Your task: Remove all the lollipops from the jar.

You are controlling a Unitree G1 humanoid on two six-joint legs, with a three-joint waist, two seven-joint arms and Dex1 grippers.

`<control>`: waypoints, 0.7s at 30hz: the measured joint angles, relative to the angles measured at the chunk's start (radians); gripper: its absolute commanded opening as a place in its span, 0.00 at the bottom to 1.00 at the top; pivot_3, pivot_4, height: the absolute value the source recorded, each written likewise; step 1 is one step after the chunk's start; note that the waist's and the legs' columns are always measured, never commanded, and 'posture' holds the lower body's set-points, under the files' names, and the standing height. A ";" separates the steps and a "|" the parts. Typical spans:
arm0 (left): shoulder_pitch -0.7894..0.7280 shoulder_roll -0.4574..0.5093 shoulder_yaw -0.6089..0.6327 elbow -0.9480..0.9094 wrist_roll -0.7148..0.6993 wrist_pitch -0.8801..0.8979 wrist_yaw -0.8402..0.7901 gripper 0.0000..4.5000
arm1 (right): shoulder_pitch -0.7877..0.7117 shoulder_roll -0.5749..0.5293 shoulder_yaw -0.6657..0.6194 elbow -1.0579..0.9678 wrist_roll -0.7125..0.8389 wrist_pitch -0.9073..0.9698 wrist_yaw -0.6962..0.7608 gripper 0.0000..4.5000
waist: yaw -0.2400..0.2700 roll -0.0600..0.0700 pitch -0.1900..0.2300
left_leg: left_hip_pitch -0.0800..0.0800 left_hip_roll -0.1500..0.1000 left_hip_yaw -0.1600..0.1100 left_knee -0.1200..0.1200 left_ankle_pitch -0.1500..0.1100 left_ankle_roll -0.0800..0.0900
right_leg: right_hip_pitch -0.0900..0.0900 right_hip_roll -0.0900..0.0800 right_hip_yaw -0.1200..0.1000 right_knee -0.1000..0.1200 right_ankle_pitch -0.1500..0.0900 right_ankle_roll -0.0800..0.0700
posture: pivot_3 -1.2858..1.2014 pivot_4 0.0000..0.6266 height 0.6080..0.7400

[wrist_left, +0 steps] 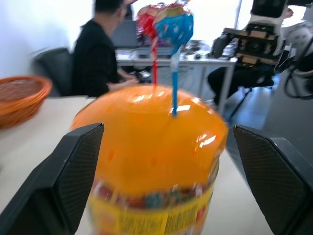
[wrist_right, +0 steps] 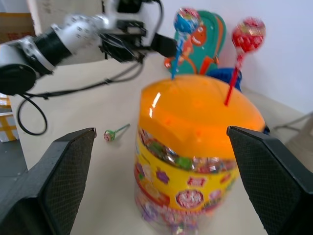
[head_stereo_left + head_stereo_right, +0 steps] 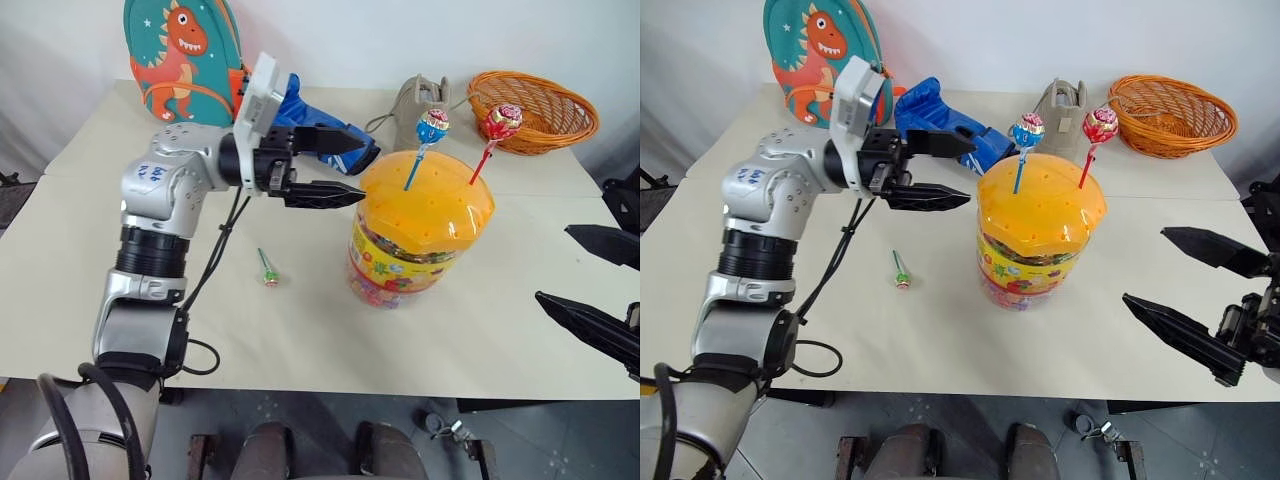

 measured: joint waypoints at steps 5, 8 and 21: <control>-0.022 -0.065 -0.020 0.068 0.016 -0.029 -0.012 1.00 | -0.008 -0.001 0.000 -0.021 0.048 -0.002 -0.032 1.00 | 0.003 0.000 0.000 | -0.001 0.000 0.000 0.001 0.000 0.000 | 0.000 0.000 0.000 0.000 0.000 0.000 | 0.52 0.24 1.00; -0.050 -0.114 -0.038 0.080 0.017 -0.039 -0.019 1.00 | -0.030 -0.002 0.001 -0.048 0.077 -0.007 -0.066 1.00 | 0.004 0.000 0.000 | -0.001 0.000 0.000 0.002 -0.001 0.001 | 0.000 0.000 0.000 0.000 0.000 0.000 | 0.52 0.24 1.00; -0.130 -0.189 -0.056 0.223 0.061 -0.115 -0.011 0.45 | -0.027 -0.001 0.006 -0.067 0.084 -0.011 -0.115 1.00 | 0.002 0.000 0.000 | -0.001 0.000 0.000 0.002 -0.001 0.002 | 0.000 0.000 0.000 0.000 0.000 0.000 | 0.52 0.24 1.00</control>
